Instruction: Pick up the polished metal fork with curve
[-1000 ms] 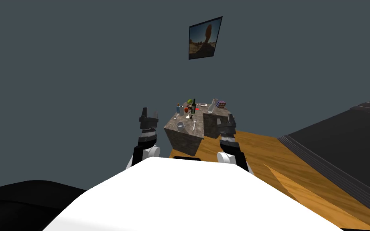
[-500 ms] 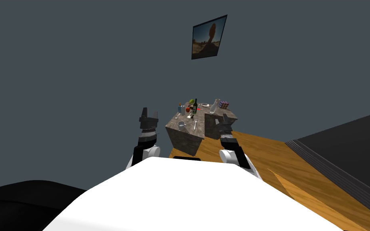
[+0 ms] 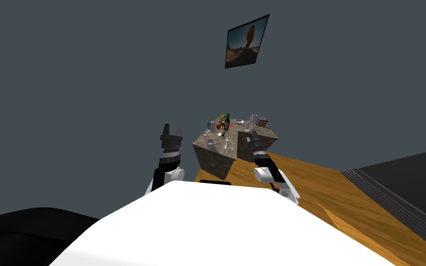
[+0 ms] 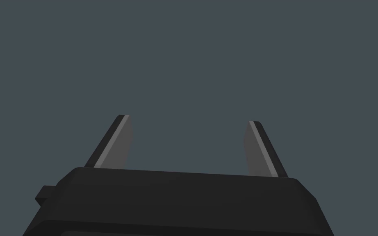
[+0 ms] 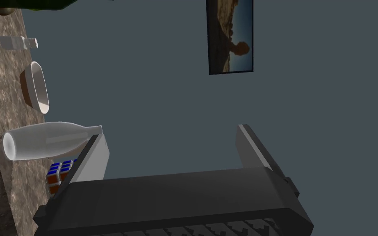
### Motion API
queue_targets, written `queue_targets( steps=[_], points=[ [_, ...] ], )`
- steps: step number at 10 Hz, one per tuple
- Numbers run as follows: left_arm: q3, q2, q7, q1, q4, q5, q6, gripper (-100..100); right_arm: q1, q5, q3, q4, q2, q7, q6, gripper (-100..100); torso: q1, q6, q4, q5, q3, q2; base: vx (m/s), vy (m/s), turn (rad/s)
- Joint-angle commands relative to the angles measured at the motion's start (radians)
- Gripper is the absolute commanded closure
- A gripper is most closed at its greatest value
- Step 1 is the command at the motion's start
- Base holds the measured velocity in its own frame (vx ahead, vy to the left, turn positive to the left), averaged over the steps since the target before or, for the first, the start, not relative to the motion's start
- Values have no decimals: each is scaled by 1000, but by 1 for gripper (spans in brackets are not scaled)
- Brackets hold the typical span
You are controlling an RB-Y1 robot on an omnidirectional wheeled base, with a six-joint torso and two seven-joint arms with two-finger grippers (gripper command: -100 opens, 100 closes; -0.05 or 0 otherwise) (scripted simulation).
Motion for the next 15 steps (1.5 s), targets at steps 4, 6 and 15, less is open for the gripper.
queue_targets(
  steps=[4,6,15],
  points=[
    [0,0,0,0,0,0,0,0,-106,-27,-21,91,-71,26,126,-100,1,1,0,0,0,0,-17,-21,98],
    [0,0,0,0,0,0,0,0,-144,-37,-26,129,-96,37,167,-100,1,1,0,0,0,-1,-14,-19,111],
    [0,0,0,0,0,0,0,0,-306,-82,-35,300,-192,93,382,-100,1,0,0,0,-1,-1,-15,-20,109]
  ],
)
